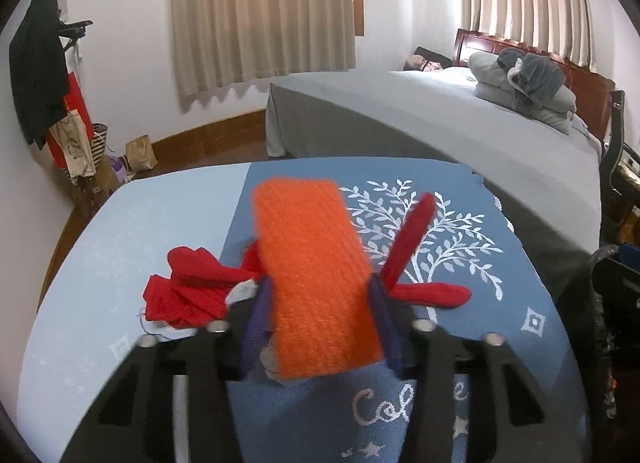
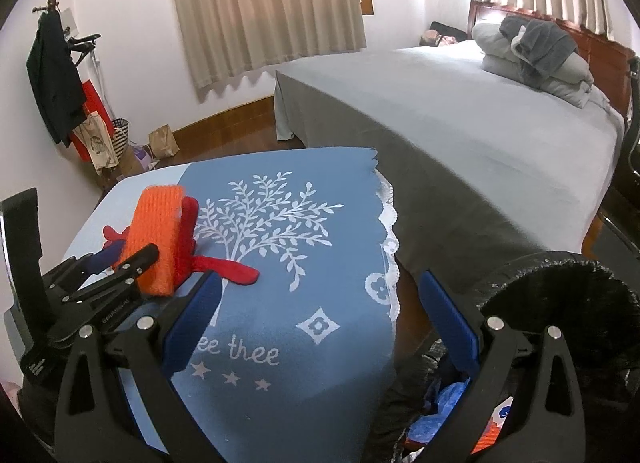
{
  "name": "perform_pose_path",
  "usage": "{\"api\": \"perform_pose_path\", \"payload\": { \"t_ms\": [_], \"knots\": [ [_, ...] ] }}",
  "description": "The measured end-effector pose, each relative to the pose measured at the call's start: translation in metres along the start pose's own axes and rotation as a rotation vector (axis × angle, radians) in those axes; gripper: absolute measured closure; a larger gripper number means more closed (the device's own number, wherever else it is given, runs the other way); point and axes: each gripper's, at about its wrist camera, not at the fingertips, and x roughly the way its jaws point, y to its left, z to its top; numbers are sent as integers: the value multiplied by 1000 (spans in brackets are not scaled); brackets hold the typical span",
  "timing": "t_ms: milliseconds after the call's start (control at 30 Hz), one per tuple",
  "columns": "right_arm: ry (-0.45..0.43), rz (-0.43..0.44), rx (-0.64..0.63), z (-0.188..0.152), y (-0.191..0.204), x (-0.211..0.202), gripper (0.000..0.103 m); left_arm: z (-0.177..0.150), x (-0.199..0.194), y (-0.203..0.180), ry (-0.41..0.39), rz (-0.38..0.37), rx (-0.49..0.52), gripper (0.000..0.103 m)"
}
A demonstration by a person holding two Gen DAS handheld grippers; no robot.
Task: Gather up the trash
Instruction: 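Grasp the orange foam net with the left tool and lift it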
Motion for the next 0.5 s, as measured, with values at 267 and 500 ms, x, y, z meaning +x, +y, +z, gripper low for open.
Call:
{"api": "perform_pose_path", "payload": {
  "t_ms": [267, 500],
  "knots": [
    [-3, 4, 1, -1, 2, -2, 7, -1, -8, 5, -15, -23, -23, 87],
    [-9, 9, 5, 0, 5, -4, 7, -1, -27, 7, -49, -48, -52, 91]
  ]
}}
